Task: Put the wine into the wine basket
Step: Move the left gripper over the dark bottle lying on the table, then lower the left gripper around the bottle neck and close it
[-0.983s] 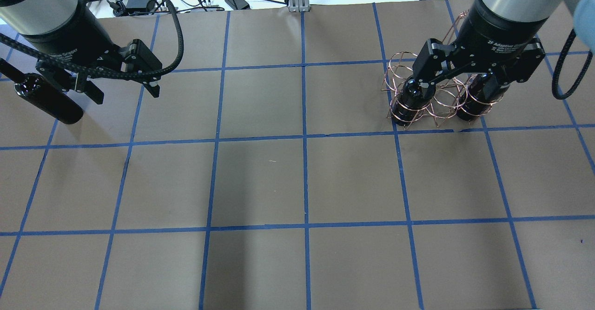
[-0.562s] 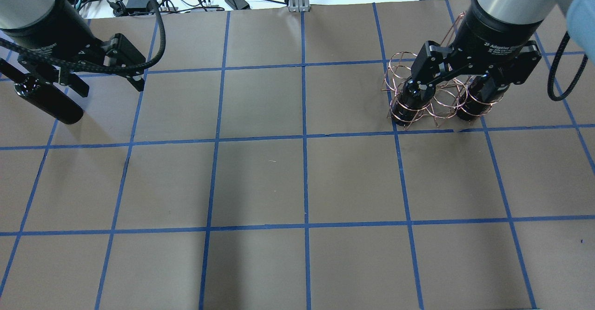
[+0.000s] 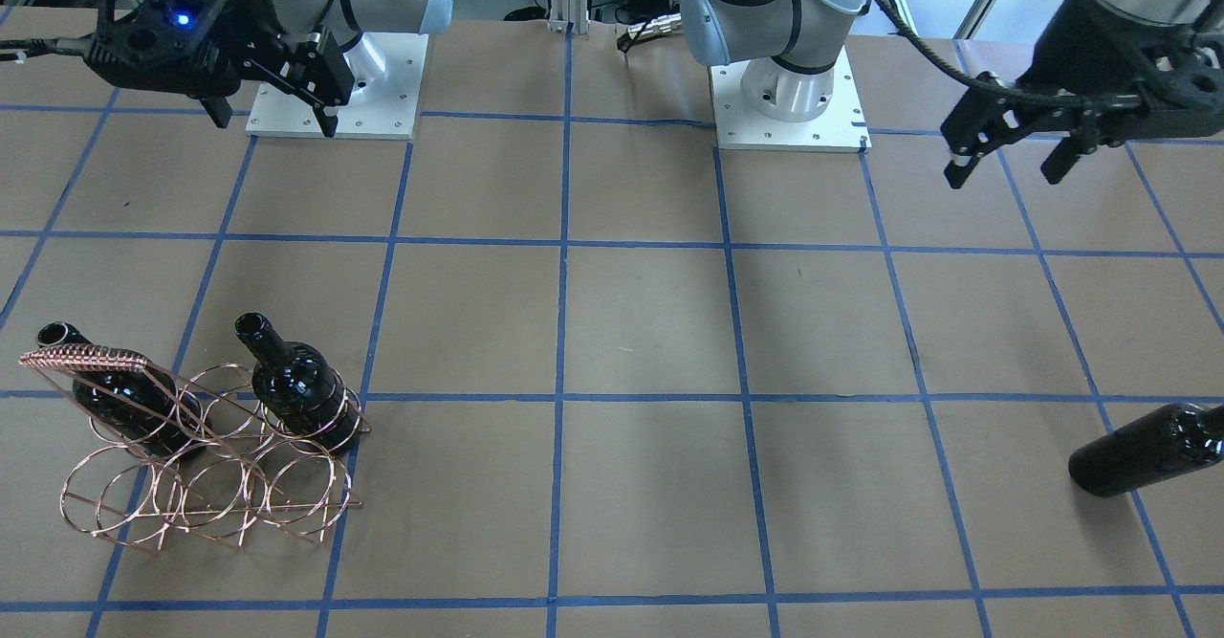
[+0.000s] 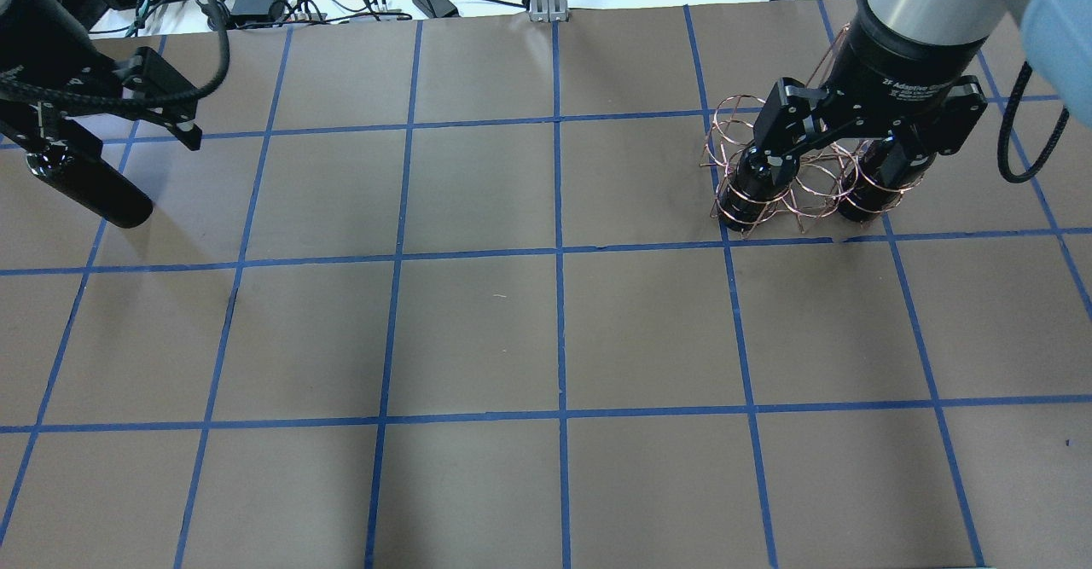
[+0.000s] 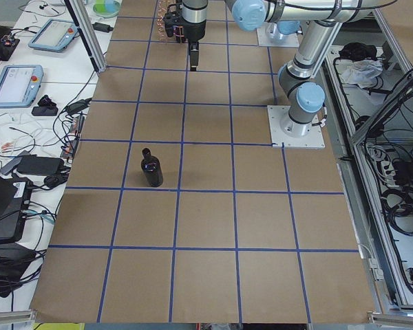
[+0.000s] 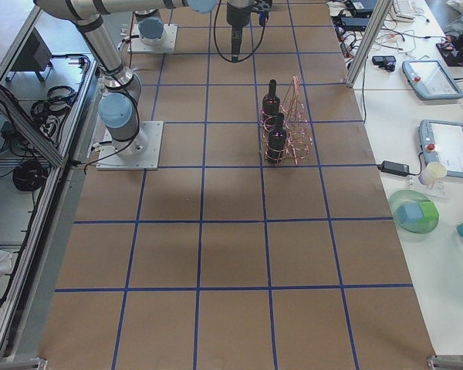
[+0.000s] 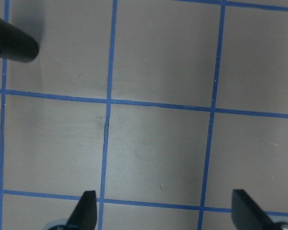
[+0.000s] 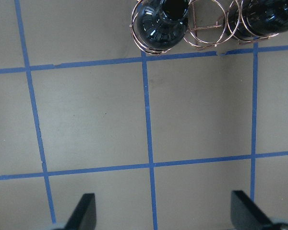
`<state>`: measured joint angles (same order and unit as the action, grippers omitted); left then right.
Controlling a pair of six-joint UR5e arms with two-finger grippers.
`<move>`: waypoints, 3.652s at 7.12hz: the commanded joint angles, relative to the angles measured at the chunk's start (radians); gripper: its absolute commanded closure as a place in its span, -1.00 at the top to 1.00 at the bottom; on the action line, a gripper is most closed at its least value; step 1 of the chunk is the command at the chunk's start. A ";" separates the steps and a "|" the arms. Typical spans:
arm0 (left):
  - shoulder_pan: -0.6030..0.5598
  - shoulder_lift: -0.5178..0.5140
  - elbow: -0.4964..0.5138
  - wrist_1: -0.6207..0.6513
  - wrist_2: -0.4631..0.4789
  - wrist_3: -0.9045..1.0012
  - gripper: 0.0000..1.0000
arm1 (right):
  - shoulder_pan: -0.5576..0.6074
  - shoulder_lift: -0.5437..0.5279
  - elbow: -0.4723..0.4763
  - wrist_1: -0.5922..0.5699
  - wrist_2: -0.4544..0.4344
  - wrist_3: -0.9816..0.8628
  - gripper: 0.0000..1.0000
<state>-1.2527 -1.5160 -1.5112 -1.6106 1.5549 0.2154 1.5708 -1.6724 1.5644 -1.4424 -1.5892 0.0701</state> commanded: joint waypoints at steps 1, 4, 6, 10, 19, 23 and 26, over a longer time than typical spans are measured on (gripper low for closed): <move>0.105 -0.083 0.103 0.001 0.049 0.152 1.00 | 0.000 -0.041 -0.001 -0.032 0.009 -0.003 1.00; 0.238 -0.209 0.209 0.018 0.042 0.327 1.00 | 0.002 -0.053 0.002 -0.027 0.012 0.002 1.00; 0.260 -0.291 0.236 0.114 0.042 0.393 1.00 | 0.003 -0.061 0.005 -0.023 0.017 0.010 1.00; 0.297 -0.420 0.256 0.227 -0.028 0.476 1.00 | 0.003 -0.046 0.005 -0.019 0.069 0.013 1.00; 0.325 -0.538 0.253 0.343 -0.078 0.481 1.00 | 0.003 0.069 -0.096 -0.184 0.021 -0.039 1.00; 0.325 -0.544 0.243 0.327 -0.070 0.475 0.98 | 0.002 0.065 -0.096 -0.178 0.020 -0.035 1.00; 0.325 -0.536 0.244 0.299 -0.061 0.476 0.81 | 0.002 0.065 -0.096 -0.168 0.018 -0.035 1.00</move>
<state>-0.9281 -2.0549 -1.2683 -1.3060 1.4919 0.6907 1.5724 -1.6075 1.4681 -1.6128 -1.5706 0.0352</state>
